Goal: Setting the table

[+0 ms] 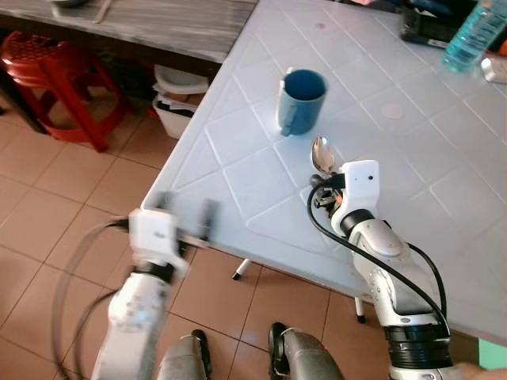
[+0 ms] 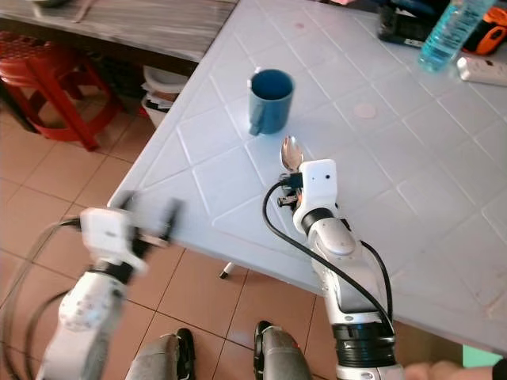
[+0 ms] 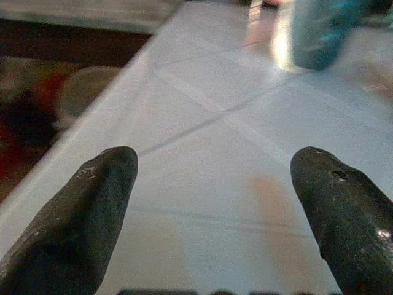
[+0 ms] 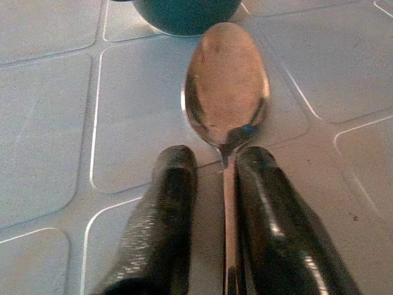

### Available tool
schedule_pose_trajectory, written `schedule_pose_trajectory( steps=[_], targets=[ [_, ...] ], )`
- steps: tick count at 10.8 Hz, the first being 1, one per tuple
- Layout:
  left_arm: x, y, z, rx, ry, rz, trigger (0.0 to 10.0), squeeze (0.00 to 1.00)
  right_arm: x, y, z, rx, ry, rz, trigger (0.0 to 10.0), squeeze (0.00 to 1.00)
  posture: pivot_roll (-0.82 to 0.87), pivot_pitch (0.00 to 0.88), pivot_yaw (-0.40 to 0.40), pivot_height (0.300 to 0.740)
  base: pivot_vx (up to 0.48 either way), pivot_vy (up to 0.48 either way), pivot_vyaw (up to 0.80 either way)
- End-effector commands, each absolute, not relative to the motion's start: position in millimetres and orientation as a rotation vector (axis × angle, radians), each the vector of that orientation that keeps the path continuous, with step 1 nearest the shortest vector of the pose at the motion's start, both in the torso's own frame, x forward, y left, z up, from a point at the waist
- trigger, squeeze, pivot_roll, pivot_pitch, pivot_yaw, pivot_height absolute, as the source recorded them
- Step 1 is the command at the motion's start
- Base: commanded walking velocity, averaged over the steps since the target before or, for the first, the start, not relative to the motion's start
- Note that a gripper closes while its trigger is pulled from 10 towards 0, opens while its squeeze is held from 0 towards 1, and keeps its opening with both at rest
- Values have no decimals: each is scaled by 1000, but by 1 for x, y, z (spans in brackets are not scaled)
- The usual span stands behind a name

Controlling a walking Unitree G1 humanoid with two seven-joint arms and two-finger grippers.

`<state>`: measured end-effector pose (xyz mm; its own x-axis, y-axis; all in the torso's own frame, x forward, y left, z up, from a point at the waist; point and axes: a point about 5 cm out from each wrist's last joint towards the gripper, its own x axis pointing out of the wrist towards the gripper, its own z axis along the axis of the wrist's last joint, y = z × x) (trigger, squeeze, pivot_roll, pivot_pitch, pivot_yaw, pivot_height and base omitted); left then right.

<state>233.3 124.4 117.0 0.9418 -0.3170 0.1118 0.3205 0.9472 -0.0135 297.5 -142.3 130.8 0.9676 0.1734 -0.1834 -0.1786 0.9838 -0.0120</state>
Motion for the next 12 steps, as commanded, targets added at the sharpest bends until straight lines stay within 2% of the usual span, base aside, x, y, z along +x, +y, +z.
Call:
schedule_pose_trajectory(
  steps=[1,6,8,10,11,12],
  targets=[
    [229,122,116,-46,-95,-365,10000,0,284,-159,86,-41,424,96,0,0,-23,244,0,740,0,0,0],
    [227,121,116,-59,-93,-410,10000,0,282,-161,79,34,517,53,0,0,-27,245,-6,740,0,0,0],
    [238,135,106,-4,-28,-233,10000,0,284,-156,89,78,474,29,0,0,-29,245,-12,740,0,0,0],
    [241,139,107,-10,-31,-207,10000,0,286,-147,104,142,398,46,0,0,-30,248,-21,740,0,0,0],
    [243,140,107,-22,-30,-202,10000,0,285,-142,110,189,375,65,0,0,-29,249,-23,740,0,446,0],
    [243,140,106,-23,-23,-195,10000,0,279,-136,108,211,411,79,4902,0,-32,245,-24,740,0,480,0]
  ],
)
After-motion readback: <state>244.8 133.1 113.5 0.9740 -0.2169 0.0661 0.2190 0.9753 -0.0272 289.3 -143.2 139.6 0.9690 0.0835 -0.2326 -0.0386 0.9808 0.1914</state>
